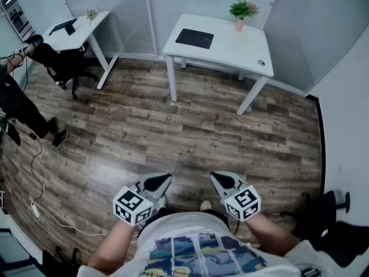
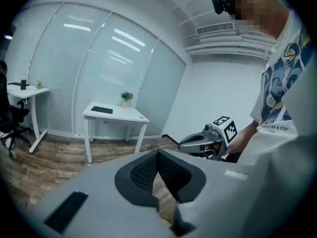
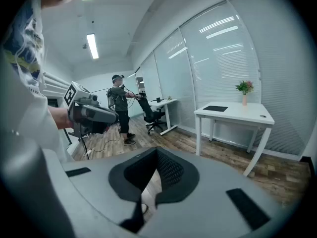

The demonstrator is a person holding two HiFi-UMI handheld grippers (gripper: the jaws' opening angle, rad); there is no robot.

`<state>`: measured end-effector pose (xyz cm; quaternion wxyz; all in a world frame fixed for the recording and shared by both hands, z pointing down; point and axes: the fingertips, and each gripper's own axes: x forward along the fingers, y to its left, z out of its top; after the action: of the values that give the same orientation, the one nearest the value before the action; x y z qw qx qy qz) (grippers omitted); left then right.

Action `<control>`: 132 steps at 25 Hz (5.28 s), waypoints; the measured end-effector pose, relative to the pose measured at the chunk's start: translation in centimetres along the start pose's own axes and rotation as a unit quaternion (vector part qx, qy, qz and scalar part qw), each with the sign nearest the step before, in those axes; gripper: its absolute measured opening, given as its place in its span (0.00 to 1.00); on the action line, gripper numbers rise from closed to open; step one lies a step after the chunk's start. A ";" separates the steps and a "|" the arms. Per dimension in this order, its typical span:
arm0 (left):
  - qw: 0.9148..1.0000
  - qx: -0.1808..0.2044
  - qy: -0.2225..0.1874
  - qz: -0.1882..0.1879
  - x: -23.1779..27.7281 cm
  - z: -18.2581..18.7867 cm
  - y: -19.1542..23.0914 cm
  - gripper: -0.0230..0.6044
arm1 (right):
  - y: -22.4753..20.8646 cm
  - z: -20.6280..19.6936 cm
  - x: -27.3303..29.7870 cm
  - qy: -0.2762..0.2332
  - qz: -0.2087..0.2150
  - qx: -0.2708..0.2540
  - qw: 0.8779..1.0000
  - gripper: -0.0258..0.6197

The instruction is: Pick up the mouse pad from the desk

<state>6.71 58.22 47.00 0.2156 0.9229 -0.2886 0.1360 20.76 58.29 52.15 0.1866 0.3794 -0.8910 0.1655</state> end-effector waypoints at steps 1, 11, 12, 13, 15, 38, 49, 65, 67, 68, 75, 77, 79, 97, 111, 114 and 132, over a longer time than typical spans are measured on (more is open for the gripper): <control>1.000 -0.002 -0.001 0.003 -0.9 0.1 1.4 0.04 | 0.7 0.3 1.2 0.004 -0.001 0.003 1.000 0.04; 0.999 0.009 0.019 -0.026 -9.9 -0.3 10.9 0.04 | 8.8 4.0 10.1 0.007 -0.031 0.022 0.999 0.04; 0.999 0.009 0.020 -0.028 -10.5 -0.4 11.7 0.04 | 9.4 4.1 10.6 0.010 -0.034 0.026 0.999 0.04; 0.999 0.009 0.021 -0.029 -11.0 -0.4 12.5 0.04 | 9.9 4.2 11.1 0.012 -0.036 0.028 0.999 0.04; 0.999 0.007 0.018 -0.032 -11.1 -0.2 13.7 0.04 | 10.1 4.5 11.7 0.011 -0.041 0.029 0.999 0.04; 0.996 0.054 0.056 -0.044 8.7 12.6 23.4 0.04 | -13.1 13.0 20.5 -0.037 -0.068 0.053 0.996 0.13; 0.996 0.048 0.054 -0.053 14.9 16.3 29.0 0.04 | -20.7 14.1 24.8 -0.024 -0.081 0.071 0.994 0.13; 0.989 0.052 0.047 -0.128 20.7 25.7 44.9 0.04 | -31.1 25.0 38.0 -0.012 -0.155 0.061 0.986 0.16; 0.989 0.049 0.047 -0.135 20.8 26.4 47.2 0.04 | -32.1 26.0 39.9 -0.008 -0.166 0.057 0.984 0.16; 0.988 0.049 0.047 -0.137 20.9 26.6 48.3 0.04 | -32.6 26.4 40.7 -0.004 -0.171 0.058 0.984 0.16; 0.987 0.051 0.049 -0.142 21.9 28.2 54.1 0.04 | -37.0 27.6 44.7 0.012 -0.203 0.063 0.977 0.18; 0.988 0.048 0.044 -0.139 22.5 28.8 55.0 0.04 | -39.2 27.8 45.4 0.015 -0.208 0.060 0.976 0.18; 0.989 0.050 0.041 -0.136 23.3 29.5 56.0 0.04 | -41.8 27.9 46.3 0.019 -0.211 0.057 0.976 0.18; 0.998 0.029 0.032 -0.042 37.1 38.5 62.3 0.04 | -68.5 29.3 56.2 0.075 -0.174 0.033 0.981 0.20; 0.999 0.000 0.036 0.021 44.2 41.5 65.1 0.04 | -81.6 27.9 63.3 0.112 -0.164 0.050 0.979 0.27; 0.999 -0.001 0.036 0.032 44.9 41.9 65.6 0.04 | -83.3 27.4 64.5 0.121 -0.164 0.057 0.977 0.29; 0.996 -0.033 0.040 0.071 45.5 42.2 68.1 0.04 | -86.3 26.7 67.2 0.152 -0.151 0.060 0.975 0.27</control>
<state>7.98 -33.91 49.11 0.2467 0.8863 -0.3492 0.1780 35.73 -51.40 72.80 0.3196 0.4901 -0.7731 0.2449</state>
